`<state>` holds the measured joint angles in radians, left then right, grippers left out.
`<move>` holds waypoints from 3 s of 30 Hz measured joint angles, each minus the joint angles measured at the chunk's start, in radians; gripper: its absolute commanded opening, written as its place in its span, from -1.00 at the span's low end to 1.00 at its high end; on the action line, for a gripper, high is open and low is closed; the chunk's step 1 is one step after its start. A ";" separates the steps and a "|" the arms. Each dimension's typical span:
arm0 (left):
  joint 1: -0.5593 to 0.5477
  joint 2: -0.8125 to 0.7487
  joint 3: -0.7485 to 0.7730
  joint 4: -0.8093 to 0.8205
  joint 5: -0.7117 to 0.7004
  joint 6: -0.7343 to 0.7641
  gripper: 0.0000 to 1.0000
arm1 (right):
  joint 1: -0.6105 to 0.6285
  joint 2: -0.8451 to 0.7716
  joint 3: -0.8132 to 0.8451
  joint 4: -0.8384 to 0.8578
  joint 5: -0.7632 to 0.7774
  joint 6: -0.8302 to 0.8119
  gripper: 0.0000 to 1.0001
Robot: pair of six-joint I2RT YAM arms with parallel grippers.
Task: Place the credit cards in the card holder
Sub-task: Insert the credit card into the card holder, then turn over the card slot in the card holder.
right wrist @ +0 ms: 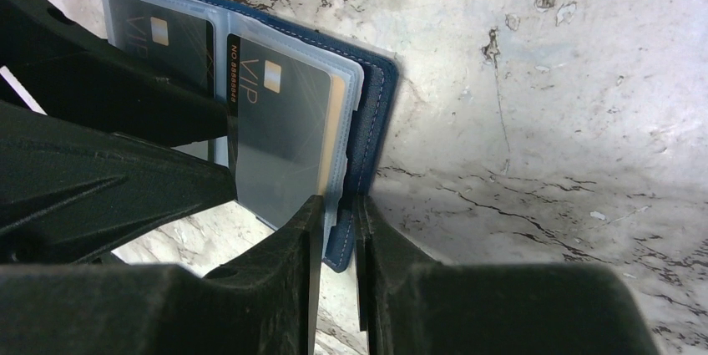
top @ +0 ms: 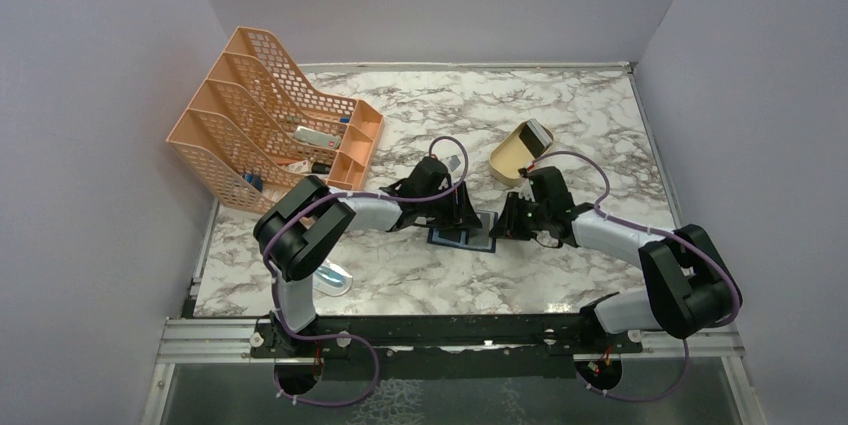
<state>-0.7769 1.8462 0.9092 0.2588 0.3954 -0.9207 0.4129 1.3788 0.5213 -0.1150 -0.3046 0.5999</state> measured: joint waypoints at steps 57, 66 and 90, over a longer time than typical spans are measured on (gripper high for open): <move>0.082 -0.185 -0.015 -0.323 -0.180 0.113 0.33 | 0.135 0.117 0.176 -0.106 0.043 -0.003 -0.60; 0.082 -0.192 -0.015 -0.349 -0.198 0.123 0.33 | 0.136 0.113 0.163 -0.084 0.045 -0.002 -0.62; 0.082 -0.193 -0.016 -0.362 -0.207 0.122 0.33 | 0.136 0.107 0.154 -0.074 0.046 -0.002 -0.64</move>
<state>-0.6945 1.6535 0.8936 -0.1032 0.1886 -0.7982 0.5488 1.4860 0.6750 -0.1890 -0.2584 0.5983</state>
